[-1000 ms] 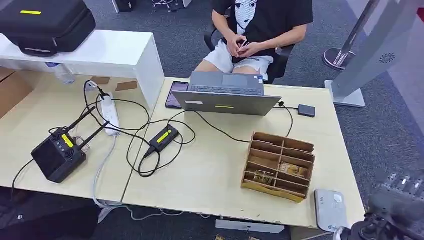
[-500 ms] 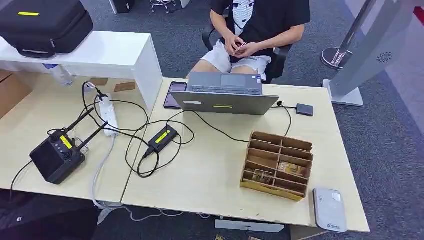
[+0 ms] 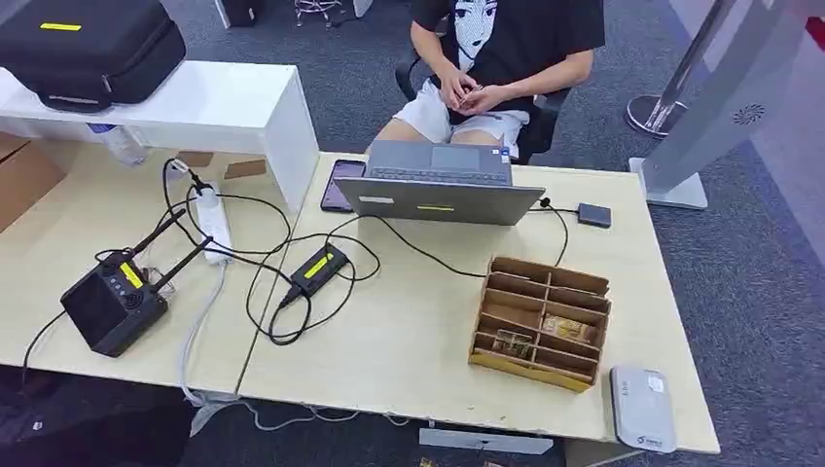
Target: Pass the card to the sensor for recognition and then transmit it.
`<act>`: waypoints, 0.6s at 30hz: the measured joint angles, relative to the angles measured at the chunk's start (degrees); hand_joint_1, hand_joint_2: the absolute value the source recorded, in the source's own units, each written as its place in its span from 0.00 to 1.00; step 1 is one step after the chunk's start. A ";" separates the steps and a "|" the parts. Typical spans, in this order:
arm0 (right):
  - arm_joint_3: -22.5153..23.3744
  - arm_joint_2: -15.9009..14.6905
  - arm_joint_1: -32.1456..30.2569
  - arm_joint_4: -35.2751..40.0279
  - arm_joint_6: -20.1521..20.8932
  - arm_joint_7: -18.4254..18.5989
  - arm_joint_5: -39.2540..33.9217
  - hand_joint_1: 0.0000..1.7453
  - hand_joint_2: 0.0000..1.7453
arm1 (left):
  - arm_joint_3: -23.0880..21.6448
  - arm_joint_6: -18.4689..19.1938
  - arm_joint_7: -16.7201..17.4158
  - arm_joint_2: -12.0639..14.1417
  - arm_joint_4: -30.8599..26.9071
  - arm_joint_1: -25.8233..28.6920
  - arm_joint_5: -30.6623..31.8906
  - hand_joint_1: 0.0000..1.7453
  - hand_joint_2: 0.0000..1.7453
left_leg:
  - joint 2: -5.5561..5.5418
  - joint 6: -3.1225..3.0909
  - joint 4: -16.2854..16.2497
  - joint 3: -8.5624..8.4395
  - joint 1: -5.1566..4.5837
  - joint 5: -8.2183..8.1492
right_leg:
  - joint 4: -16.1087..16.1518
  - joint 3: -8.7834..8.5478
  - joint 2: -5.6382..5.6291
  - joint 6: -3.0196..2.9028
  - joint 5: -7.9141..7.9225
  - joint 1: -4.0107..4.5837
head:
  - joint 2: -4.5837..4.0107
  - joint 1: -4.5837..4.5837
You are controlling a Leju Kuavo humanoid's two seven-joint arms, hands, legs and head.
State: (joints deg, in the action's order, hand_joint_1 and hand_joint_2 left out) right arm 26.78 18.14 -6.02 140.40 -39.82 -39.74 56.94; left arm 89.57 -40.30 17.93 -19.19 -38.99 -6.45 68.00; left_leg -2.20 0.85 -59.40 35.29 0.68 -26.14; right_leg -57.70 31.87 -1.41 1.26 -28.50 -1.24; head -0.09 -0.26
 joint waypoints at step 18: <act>-2.74 -16.80 12.86 -72.34 -0.04 52.41 30.86 0.00 1.00 | 0.00 0.00 2.77 -0.02 0.00 -0.01 3.39 0.00 0.00 | -0.10 -0.07 -0.12 -0.10 -0.05 0.04 | 0.04 -0.11 0.02 0.12 0.08 -0.04 | 0.00 0.04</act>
State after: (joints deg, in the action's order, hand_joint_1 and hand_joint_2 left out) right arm 24.05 1.34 6.83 68.06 -39.87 12.68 87.80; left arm 89.57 -40.30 20.70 -19.21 -38.99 -6.46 71.38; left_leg -2.30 0.78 -59.51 35.19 0.63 -26.09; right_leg -57.66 31.76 -1.39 1.38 -28.42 -1.28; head -0.09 -0.22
